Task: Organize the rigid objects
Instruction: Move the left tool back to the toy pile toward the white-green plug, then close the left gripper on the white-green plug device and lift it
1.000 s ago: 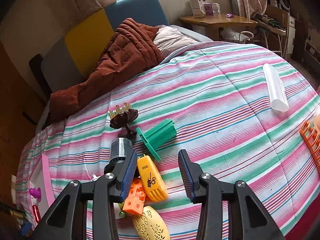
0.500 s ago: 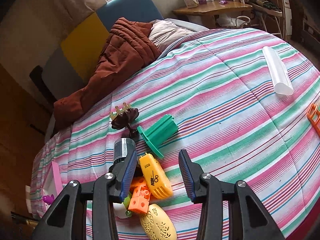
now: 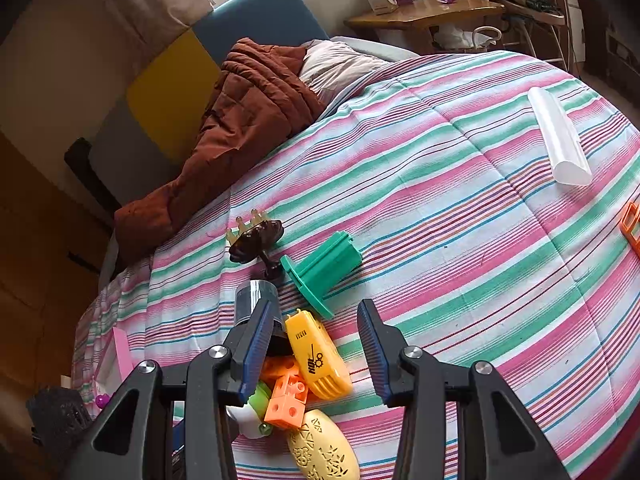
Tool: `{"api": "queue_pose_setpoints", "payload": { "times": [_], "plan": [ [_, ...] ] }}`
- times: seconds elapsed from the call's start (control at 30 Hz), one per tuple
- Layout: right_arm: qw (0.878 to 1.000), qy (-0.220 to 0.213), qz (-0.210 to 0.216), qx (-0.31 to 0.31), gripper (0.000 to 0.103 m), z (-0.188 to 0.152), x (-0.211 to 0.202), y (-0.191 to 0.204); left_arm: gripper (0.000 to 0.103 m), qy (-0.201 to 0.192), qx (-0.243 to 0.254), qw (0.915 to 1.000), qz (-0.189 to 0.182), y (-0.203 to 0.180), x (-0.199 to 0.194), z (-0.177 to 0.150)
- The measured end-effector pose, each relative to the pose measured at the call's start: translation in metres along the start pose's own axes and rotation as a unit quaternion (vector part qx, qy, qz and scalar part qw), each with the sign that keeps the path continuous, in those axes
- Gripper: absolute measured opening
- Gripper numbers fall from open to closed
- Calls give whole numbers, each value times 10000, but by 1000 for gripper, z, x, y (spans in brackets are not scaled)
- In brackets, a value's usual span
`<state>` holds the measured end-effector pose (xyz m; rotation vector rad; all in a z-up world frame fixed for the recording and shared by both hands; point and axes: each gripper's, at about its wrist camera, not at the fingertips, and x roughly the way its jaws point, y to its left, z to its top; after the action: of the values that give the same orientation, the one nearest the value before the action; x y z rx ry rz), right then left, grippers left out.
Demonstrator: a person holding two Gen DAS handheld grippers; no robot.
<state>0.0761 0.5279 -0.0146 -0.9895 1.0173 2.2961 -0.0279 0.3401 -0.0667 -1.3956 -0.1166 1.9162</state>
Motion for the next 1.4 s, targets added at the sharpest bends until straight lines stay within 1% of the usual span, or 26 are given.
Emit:
{"api": "queue_pose_setpoints", "payload": {
  "times": [0.07,0.1,0.17,0.23,0.27,0.3,0.33,0.37,0.4,0.5,0.6,0.67,0.73,0.83,0.93,1.0,1.07,1.13,1.2,1.23,1.27,1.3,1.4],
  "plan": [
    [10000,24,16,15,44,-1,1,-1,90,31,-75,9999,81,1,11,5],
    [10000,31,1,11,44,-1,2,-1,89,126,-120,9998,58,1,17,6],
    [10000,66,-6,-23,44,-1,3,1,88,103,-56,9999,30,-4,21,10],
    [9999,87,-35,-70,44,-2,5,3,80,159,123,9998,-60,-10,25,12],
    [9999,91,-61,-97,44,-2,5,3,69,166,181,9997,-5,-9,26,11],
    [9999,95,-78,-119,44,-2,6,4,65,126,227,9997,10,-8,27,11],
    [9998,98,-87,-135,44,-2,7,4,65,108,262,9996,-29,-7,26,11],
    [9998,96,-98,-144,44,-2,7,5,63,101,312,9995,-36,-7,25,10],
    [9998,96,-116,-160,44,-2,7,5,58,83,357,9993,-15,-7,22,9],
    [9996,120,-164,-177,44,-2,9,5,51,149,512,9985,90,-3,9,6],
    [9996,167,-177,-164,44,-2,10,3,49,155,916,9953,278,3,-10,-4],
    [9995,216,-155,-187,44,-2,11,4,49,265,1124,9928,323,9,-22,-12],
    [9991,335,-124,-238,44,-4,15,7,49,396,1339,9894,397,15,-32,-21],
    [9981,482,-104,-362,44,-7,19,11,49,559,1568,9853,375,18,-41,-34],
    [9971,550,-158,-495,44,-10,22,15,51,491,1706,9833,411,15,-40,-39],
    [9965,597,-166,-569,44,-10,22,16,62,519,1654,9839,441,15,-31,-41],
    [9965,604,-187,-543,44,-10,22,14,65,548,1530,9856,464,15,-19,-40],
    [9969,602,-193,-475,44,-8,22,11,68,424,1540,9861,449,14,-21,-43],
    [9972,611,-178,-394,44,-7,22,8,69,413,1434,9880,394,17,-28,-43],
    [9973,617,-163,-360,44,-6,22,7,71,340,1351,9897,341,20,-33,-44],
    [9974,617,-150,-341,44,-6,22,7,77,269,1273,9909,338,24,-38,-44],
    [9974,615,-141,-338,44,-5,22,7,81,233,1197,9919,365,28,-41,-44],
    [9973,615,-137,-374,44,-6,22,9,80,323,980,9941,322,36,-40,-42]
  ]
}}
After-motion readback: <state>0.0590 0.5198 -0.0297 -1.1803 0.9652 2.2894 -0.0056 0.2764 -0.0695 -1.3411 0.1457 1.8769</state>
